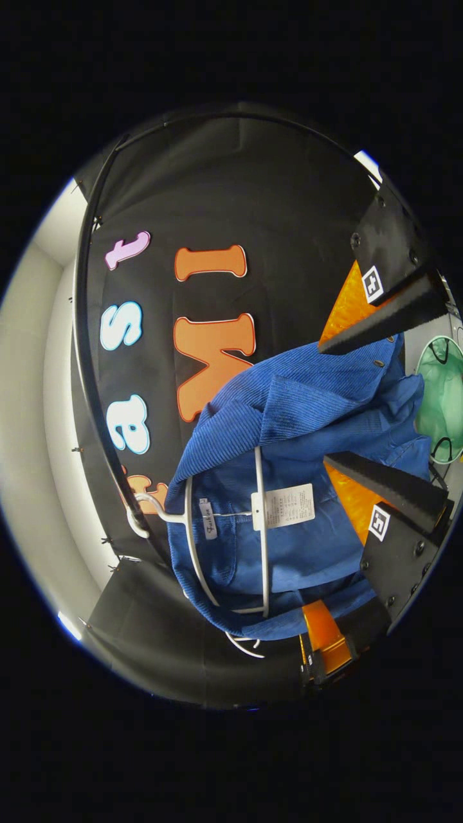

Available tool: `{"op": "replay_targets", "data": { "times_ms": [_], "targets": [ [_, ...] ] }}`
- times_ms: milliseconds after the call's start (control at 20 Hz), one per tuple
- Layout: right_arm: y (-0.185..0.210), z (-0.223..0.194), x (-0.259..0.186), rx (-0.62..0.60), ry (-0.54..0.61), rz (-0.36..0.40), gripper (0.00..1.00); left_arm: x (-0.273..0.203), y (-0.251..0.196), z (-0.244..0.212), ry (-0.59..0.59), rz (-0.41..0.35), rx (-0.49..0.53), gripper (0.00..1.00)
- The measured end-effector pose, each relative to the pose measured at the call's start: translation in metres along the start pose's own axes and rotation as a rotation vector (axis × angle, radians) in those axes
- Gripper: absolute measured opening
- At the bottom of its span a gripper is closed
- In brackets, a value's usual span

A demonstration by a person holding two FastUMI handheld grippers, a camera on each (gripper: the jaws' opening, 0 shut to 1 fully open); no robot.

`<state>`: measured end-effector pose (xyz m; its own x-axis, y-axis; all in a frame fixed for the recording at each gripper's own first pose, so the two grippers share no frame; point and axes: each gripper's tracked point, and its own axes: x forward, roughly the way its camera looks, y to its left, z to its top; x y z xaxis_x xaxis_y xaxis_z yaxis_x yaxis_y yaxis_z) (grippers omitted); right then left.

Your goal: Grasp the clothes on the hanger with both hands and then place them into the laundry hamper below.

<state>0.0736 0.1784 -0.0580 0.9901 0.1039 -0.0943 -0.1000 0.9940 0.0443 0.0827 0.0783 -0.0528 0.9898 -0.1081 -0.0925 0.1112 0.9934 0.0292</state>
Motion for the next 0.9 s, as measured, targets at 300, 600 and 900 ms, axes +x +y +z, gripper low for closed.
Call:
{"op": "replay_targets", "data": {
  "times_ms": [300,600,900],
  "targets": [
    [-0.004,-0.017,0.038,0.018,0.033,0.006,0.89,-0.001,0.005,0.003,-0.009,0.005,0.015,0.63],
    [-0.002,-0.033,0.067,0.048,0.068,0.041,0.86,-0.001,0.006,0.007,-0.011,-0.011,0.021,0.33],
    [0.002,-0.032,0.079,0.064,0.068,0.072,0.58,-0.002,0.009,0.007,-0.003,-0.009,0.021,0.08]
  ]
}}
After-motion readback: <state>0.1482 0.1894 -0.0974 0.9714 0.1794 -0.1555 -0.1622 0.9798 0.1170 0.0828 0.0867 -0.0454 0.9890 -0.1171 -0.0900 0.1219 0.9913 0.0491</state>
